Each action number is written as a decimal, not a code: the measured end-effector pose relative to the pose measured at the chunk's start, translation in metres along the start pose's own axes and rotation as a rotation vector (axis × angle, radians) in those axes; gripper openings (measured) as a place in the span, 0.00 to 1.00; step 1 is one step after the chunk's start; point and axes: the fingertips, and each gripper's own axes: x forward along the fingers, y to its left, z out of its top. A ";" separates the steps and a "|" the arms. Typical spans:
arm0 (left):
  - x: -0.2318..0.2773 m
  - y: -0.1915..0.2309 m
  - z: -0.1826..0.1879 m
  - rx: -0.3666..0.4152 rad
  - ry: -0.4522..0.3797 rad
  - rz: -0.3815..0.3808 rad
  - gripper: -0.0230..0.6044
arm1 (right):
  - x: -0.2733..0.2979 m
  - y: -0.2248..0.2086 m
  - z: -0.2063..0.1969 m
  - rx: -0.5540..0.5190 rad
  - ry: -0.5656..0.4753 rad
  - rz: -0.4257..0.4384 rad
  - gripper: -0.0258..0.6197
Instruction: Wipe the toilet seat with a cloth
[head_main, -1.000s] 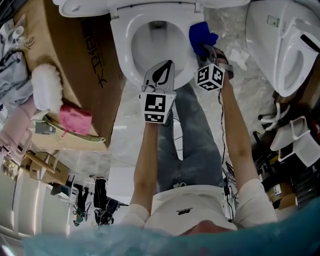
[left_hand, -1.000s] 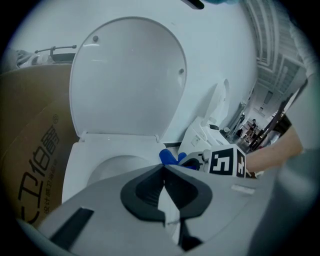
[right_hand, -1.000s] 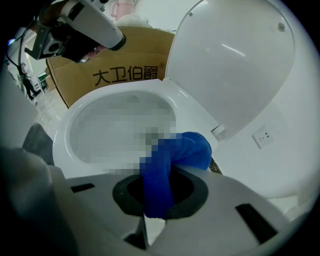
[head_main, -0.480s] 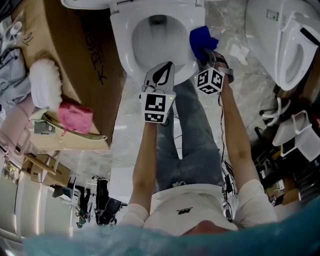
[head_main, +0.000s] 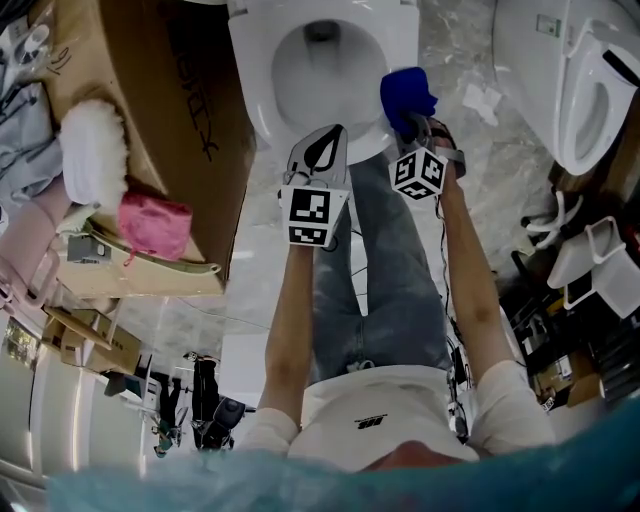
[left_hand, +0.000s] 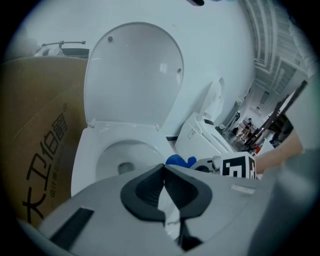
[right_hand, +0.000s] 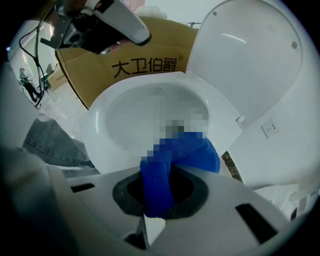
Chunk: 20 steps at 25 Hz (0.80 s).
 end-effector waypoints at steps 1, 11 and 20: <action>-0.003 0.001 -0.002 -0.002 0.000 0.001 0.05 | -0.001 0.005 0.000 0.001 0.003 0.004 0.07; -0.027 0.014 -0.026 -0.031 0.006 0.023 0.05 | -0.005 0.052 0.006 0.042 0.009 0.036 0.07; -0.046 0.026 -0.048 -0.078 0.009 0.048 0.05 | -0.008 0.096 0.021 0.043 0.012 0.090 0.07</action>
